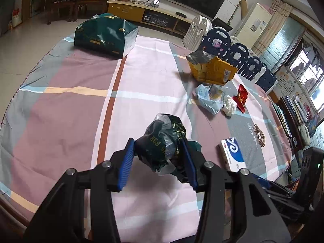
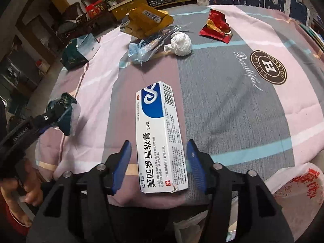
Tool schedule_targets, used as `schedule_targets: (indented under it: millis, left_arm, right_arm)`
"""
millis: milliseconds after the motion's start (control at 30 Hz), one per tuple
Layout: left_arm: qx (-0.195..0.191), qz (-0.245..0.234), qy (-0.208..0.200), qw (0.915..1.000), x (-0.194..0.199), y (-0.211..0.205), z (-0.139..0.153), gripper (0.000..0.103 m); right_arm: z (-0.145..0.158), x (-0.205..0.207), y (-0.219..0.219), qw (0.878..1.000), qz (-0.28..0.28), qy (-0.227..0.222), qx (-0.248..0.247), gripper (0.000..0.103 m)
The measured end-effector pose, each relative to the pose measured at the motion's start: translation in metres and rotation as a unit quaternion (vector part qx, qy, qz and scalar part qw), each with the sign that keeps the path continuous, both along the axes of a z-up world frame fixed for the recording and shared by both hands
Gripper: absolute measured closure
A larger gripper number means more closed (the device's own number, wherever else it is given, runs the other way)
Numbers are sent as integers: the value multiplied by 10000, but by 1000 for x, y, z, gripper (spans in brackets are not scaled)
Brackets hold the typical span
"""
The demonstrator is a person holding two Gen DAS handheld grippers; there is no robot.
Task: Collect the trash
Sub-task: 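Carry the green bag and ointment box over the wastebasket with both grippers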
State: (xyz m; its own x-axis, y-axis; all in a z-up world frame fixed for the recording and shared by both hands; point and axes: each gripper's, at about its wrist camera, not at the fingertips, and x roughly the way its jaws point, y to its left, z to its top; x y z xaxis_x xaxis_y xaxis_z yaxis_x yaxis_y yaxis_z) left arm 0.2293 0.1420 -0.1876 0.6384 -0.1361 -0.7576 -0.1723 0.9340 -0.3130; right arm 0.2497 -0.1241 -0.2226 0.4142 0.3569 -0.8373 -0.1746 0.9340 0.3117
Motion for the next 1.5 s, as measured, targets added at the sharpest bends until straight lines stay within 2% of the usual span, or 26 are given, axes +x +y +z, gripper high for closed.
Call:
schedule_targets:
  millis: [167,300,333,400,467,533,833,967,1067,1233,1500]
  left_arm:
    - [-18,38,47,10000,1,2,-2,56]
    - [36,-5,42,10000,1,0,-2,56]
    - [48,-12,39,10000,1,0,-2,56]
    - [55,0,12,10000,0,0,-2,56]
    - [30,19,-28,10000,-1,2,-1,56]
    - [31,18,-31,10000,-1,2,-1,56]
    - [143,11,-151,9998,-5,1,5,56]
    - [477,184,-673,9964,-31,-2,32,56]
    - [678,272,-785,9942,-53,-12,52,56]
    - [1193,35,-1063,9871,-83,-46,97,56]
    - [1545,-479,-1577,9741,-134,-99,157,56]
  right_arm:
    - [6,3,16,9995,27,-42,-316,40]
    - [-7,-1,32,9969,157,-2,-771,40]
    - [-11,-1,34,9961,136,8,-871,41]
    - [-13,-3,36,9951,87,-85,-982,54]
    - [-12,-6,38,9946,111,-126,-1026,61]
    - [-10,-8,37,9944,71,-181,-1034,62]
    - [17,-25,23,9950,-171,-478,-859,63]
    - [40,-45,12,9938,-209,-763,-786,63]
    - [58,-62,1,9923,-207,-986,-718,63]
    - [87,-90,-21,9900,-360,-1237,-577,63]
    - [127,-144,-52,9864,-453,-1550,-314,62]
